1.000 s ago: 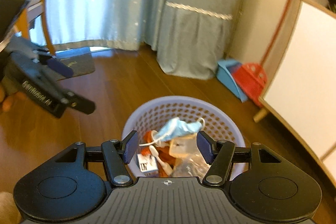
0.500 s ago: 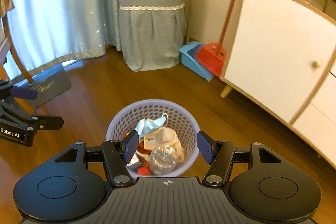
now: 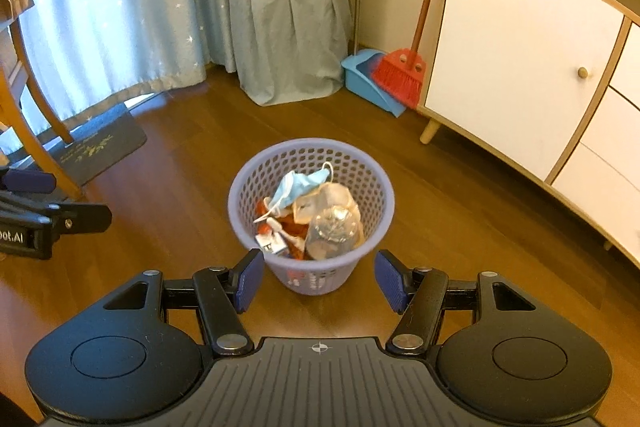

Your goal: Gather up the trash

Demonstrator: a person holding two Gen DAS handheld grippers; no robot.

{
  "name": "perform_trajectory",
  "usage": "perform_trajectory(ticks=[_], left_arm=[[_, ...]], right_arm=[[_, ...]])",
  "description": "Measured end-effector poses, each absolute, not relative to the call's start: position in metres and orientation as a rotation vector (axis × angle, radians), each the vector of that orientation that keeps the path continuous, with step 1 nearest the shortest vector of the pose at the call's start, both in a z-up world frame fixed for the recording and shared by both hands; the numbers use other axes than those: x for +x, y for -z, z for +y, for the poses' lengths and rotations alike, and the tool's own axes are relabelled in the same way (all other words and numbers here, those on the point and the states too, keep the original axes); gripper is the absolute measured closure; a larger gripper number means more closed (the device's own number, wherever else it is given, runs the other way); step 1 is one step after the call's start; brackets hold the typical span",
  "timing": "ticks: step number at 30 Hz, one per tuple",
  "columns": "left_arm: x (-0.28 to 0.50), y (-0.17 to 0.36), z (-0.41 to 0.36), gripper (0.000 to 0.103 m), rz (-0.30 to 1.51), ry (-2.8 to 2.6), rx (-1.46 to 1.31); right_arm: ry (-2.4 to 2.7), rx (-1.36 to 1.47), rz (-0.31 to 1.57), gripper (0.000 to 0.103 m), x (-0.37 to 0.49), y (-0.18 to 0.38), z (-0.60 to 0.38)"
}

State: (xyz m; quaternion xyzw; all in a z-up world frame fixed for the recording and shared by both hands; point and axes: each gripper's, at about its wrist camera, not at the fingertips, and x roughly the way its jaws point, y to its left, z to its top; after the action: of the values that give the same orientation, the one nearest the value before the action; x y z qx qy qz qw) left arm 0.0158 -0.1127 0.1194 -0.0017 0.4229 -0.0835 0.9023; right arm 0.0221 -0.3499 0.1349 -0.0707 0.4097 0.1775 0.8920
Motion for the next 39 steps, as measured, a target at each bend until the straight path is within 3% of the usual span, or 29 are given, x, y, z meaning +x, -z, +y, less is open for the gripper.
perform_trajectory(ticks=[13,39], left_arm=[[-0.023,-0.105,-0.095,0.001,0.9,0.111,-0.037],[-0.071,-0.085,-0.078,0.001,0.956,0.03,-0.037]], right_arm=[[-0.354,-0.055,0.939,0.044,-0.009,-0.112,-0.355],[-0.383,-0.145,0.979,0.044,-0.053,-0.099,-0.321]])
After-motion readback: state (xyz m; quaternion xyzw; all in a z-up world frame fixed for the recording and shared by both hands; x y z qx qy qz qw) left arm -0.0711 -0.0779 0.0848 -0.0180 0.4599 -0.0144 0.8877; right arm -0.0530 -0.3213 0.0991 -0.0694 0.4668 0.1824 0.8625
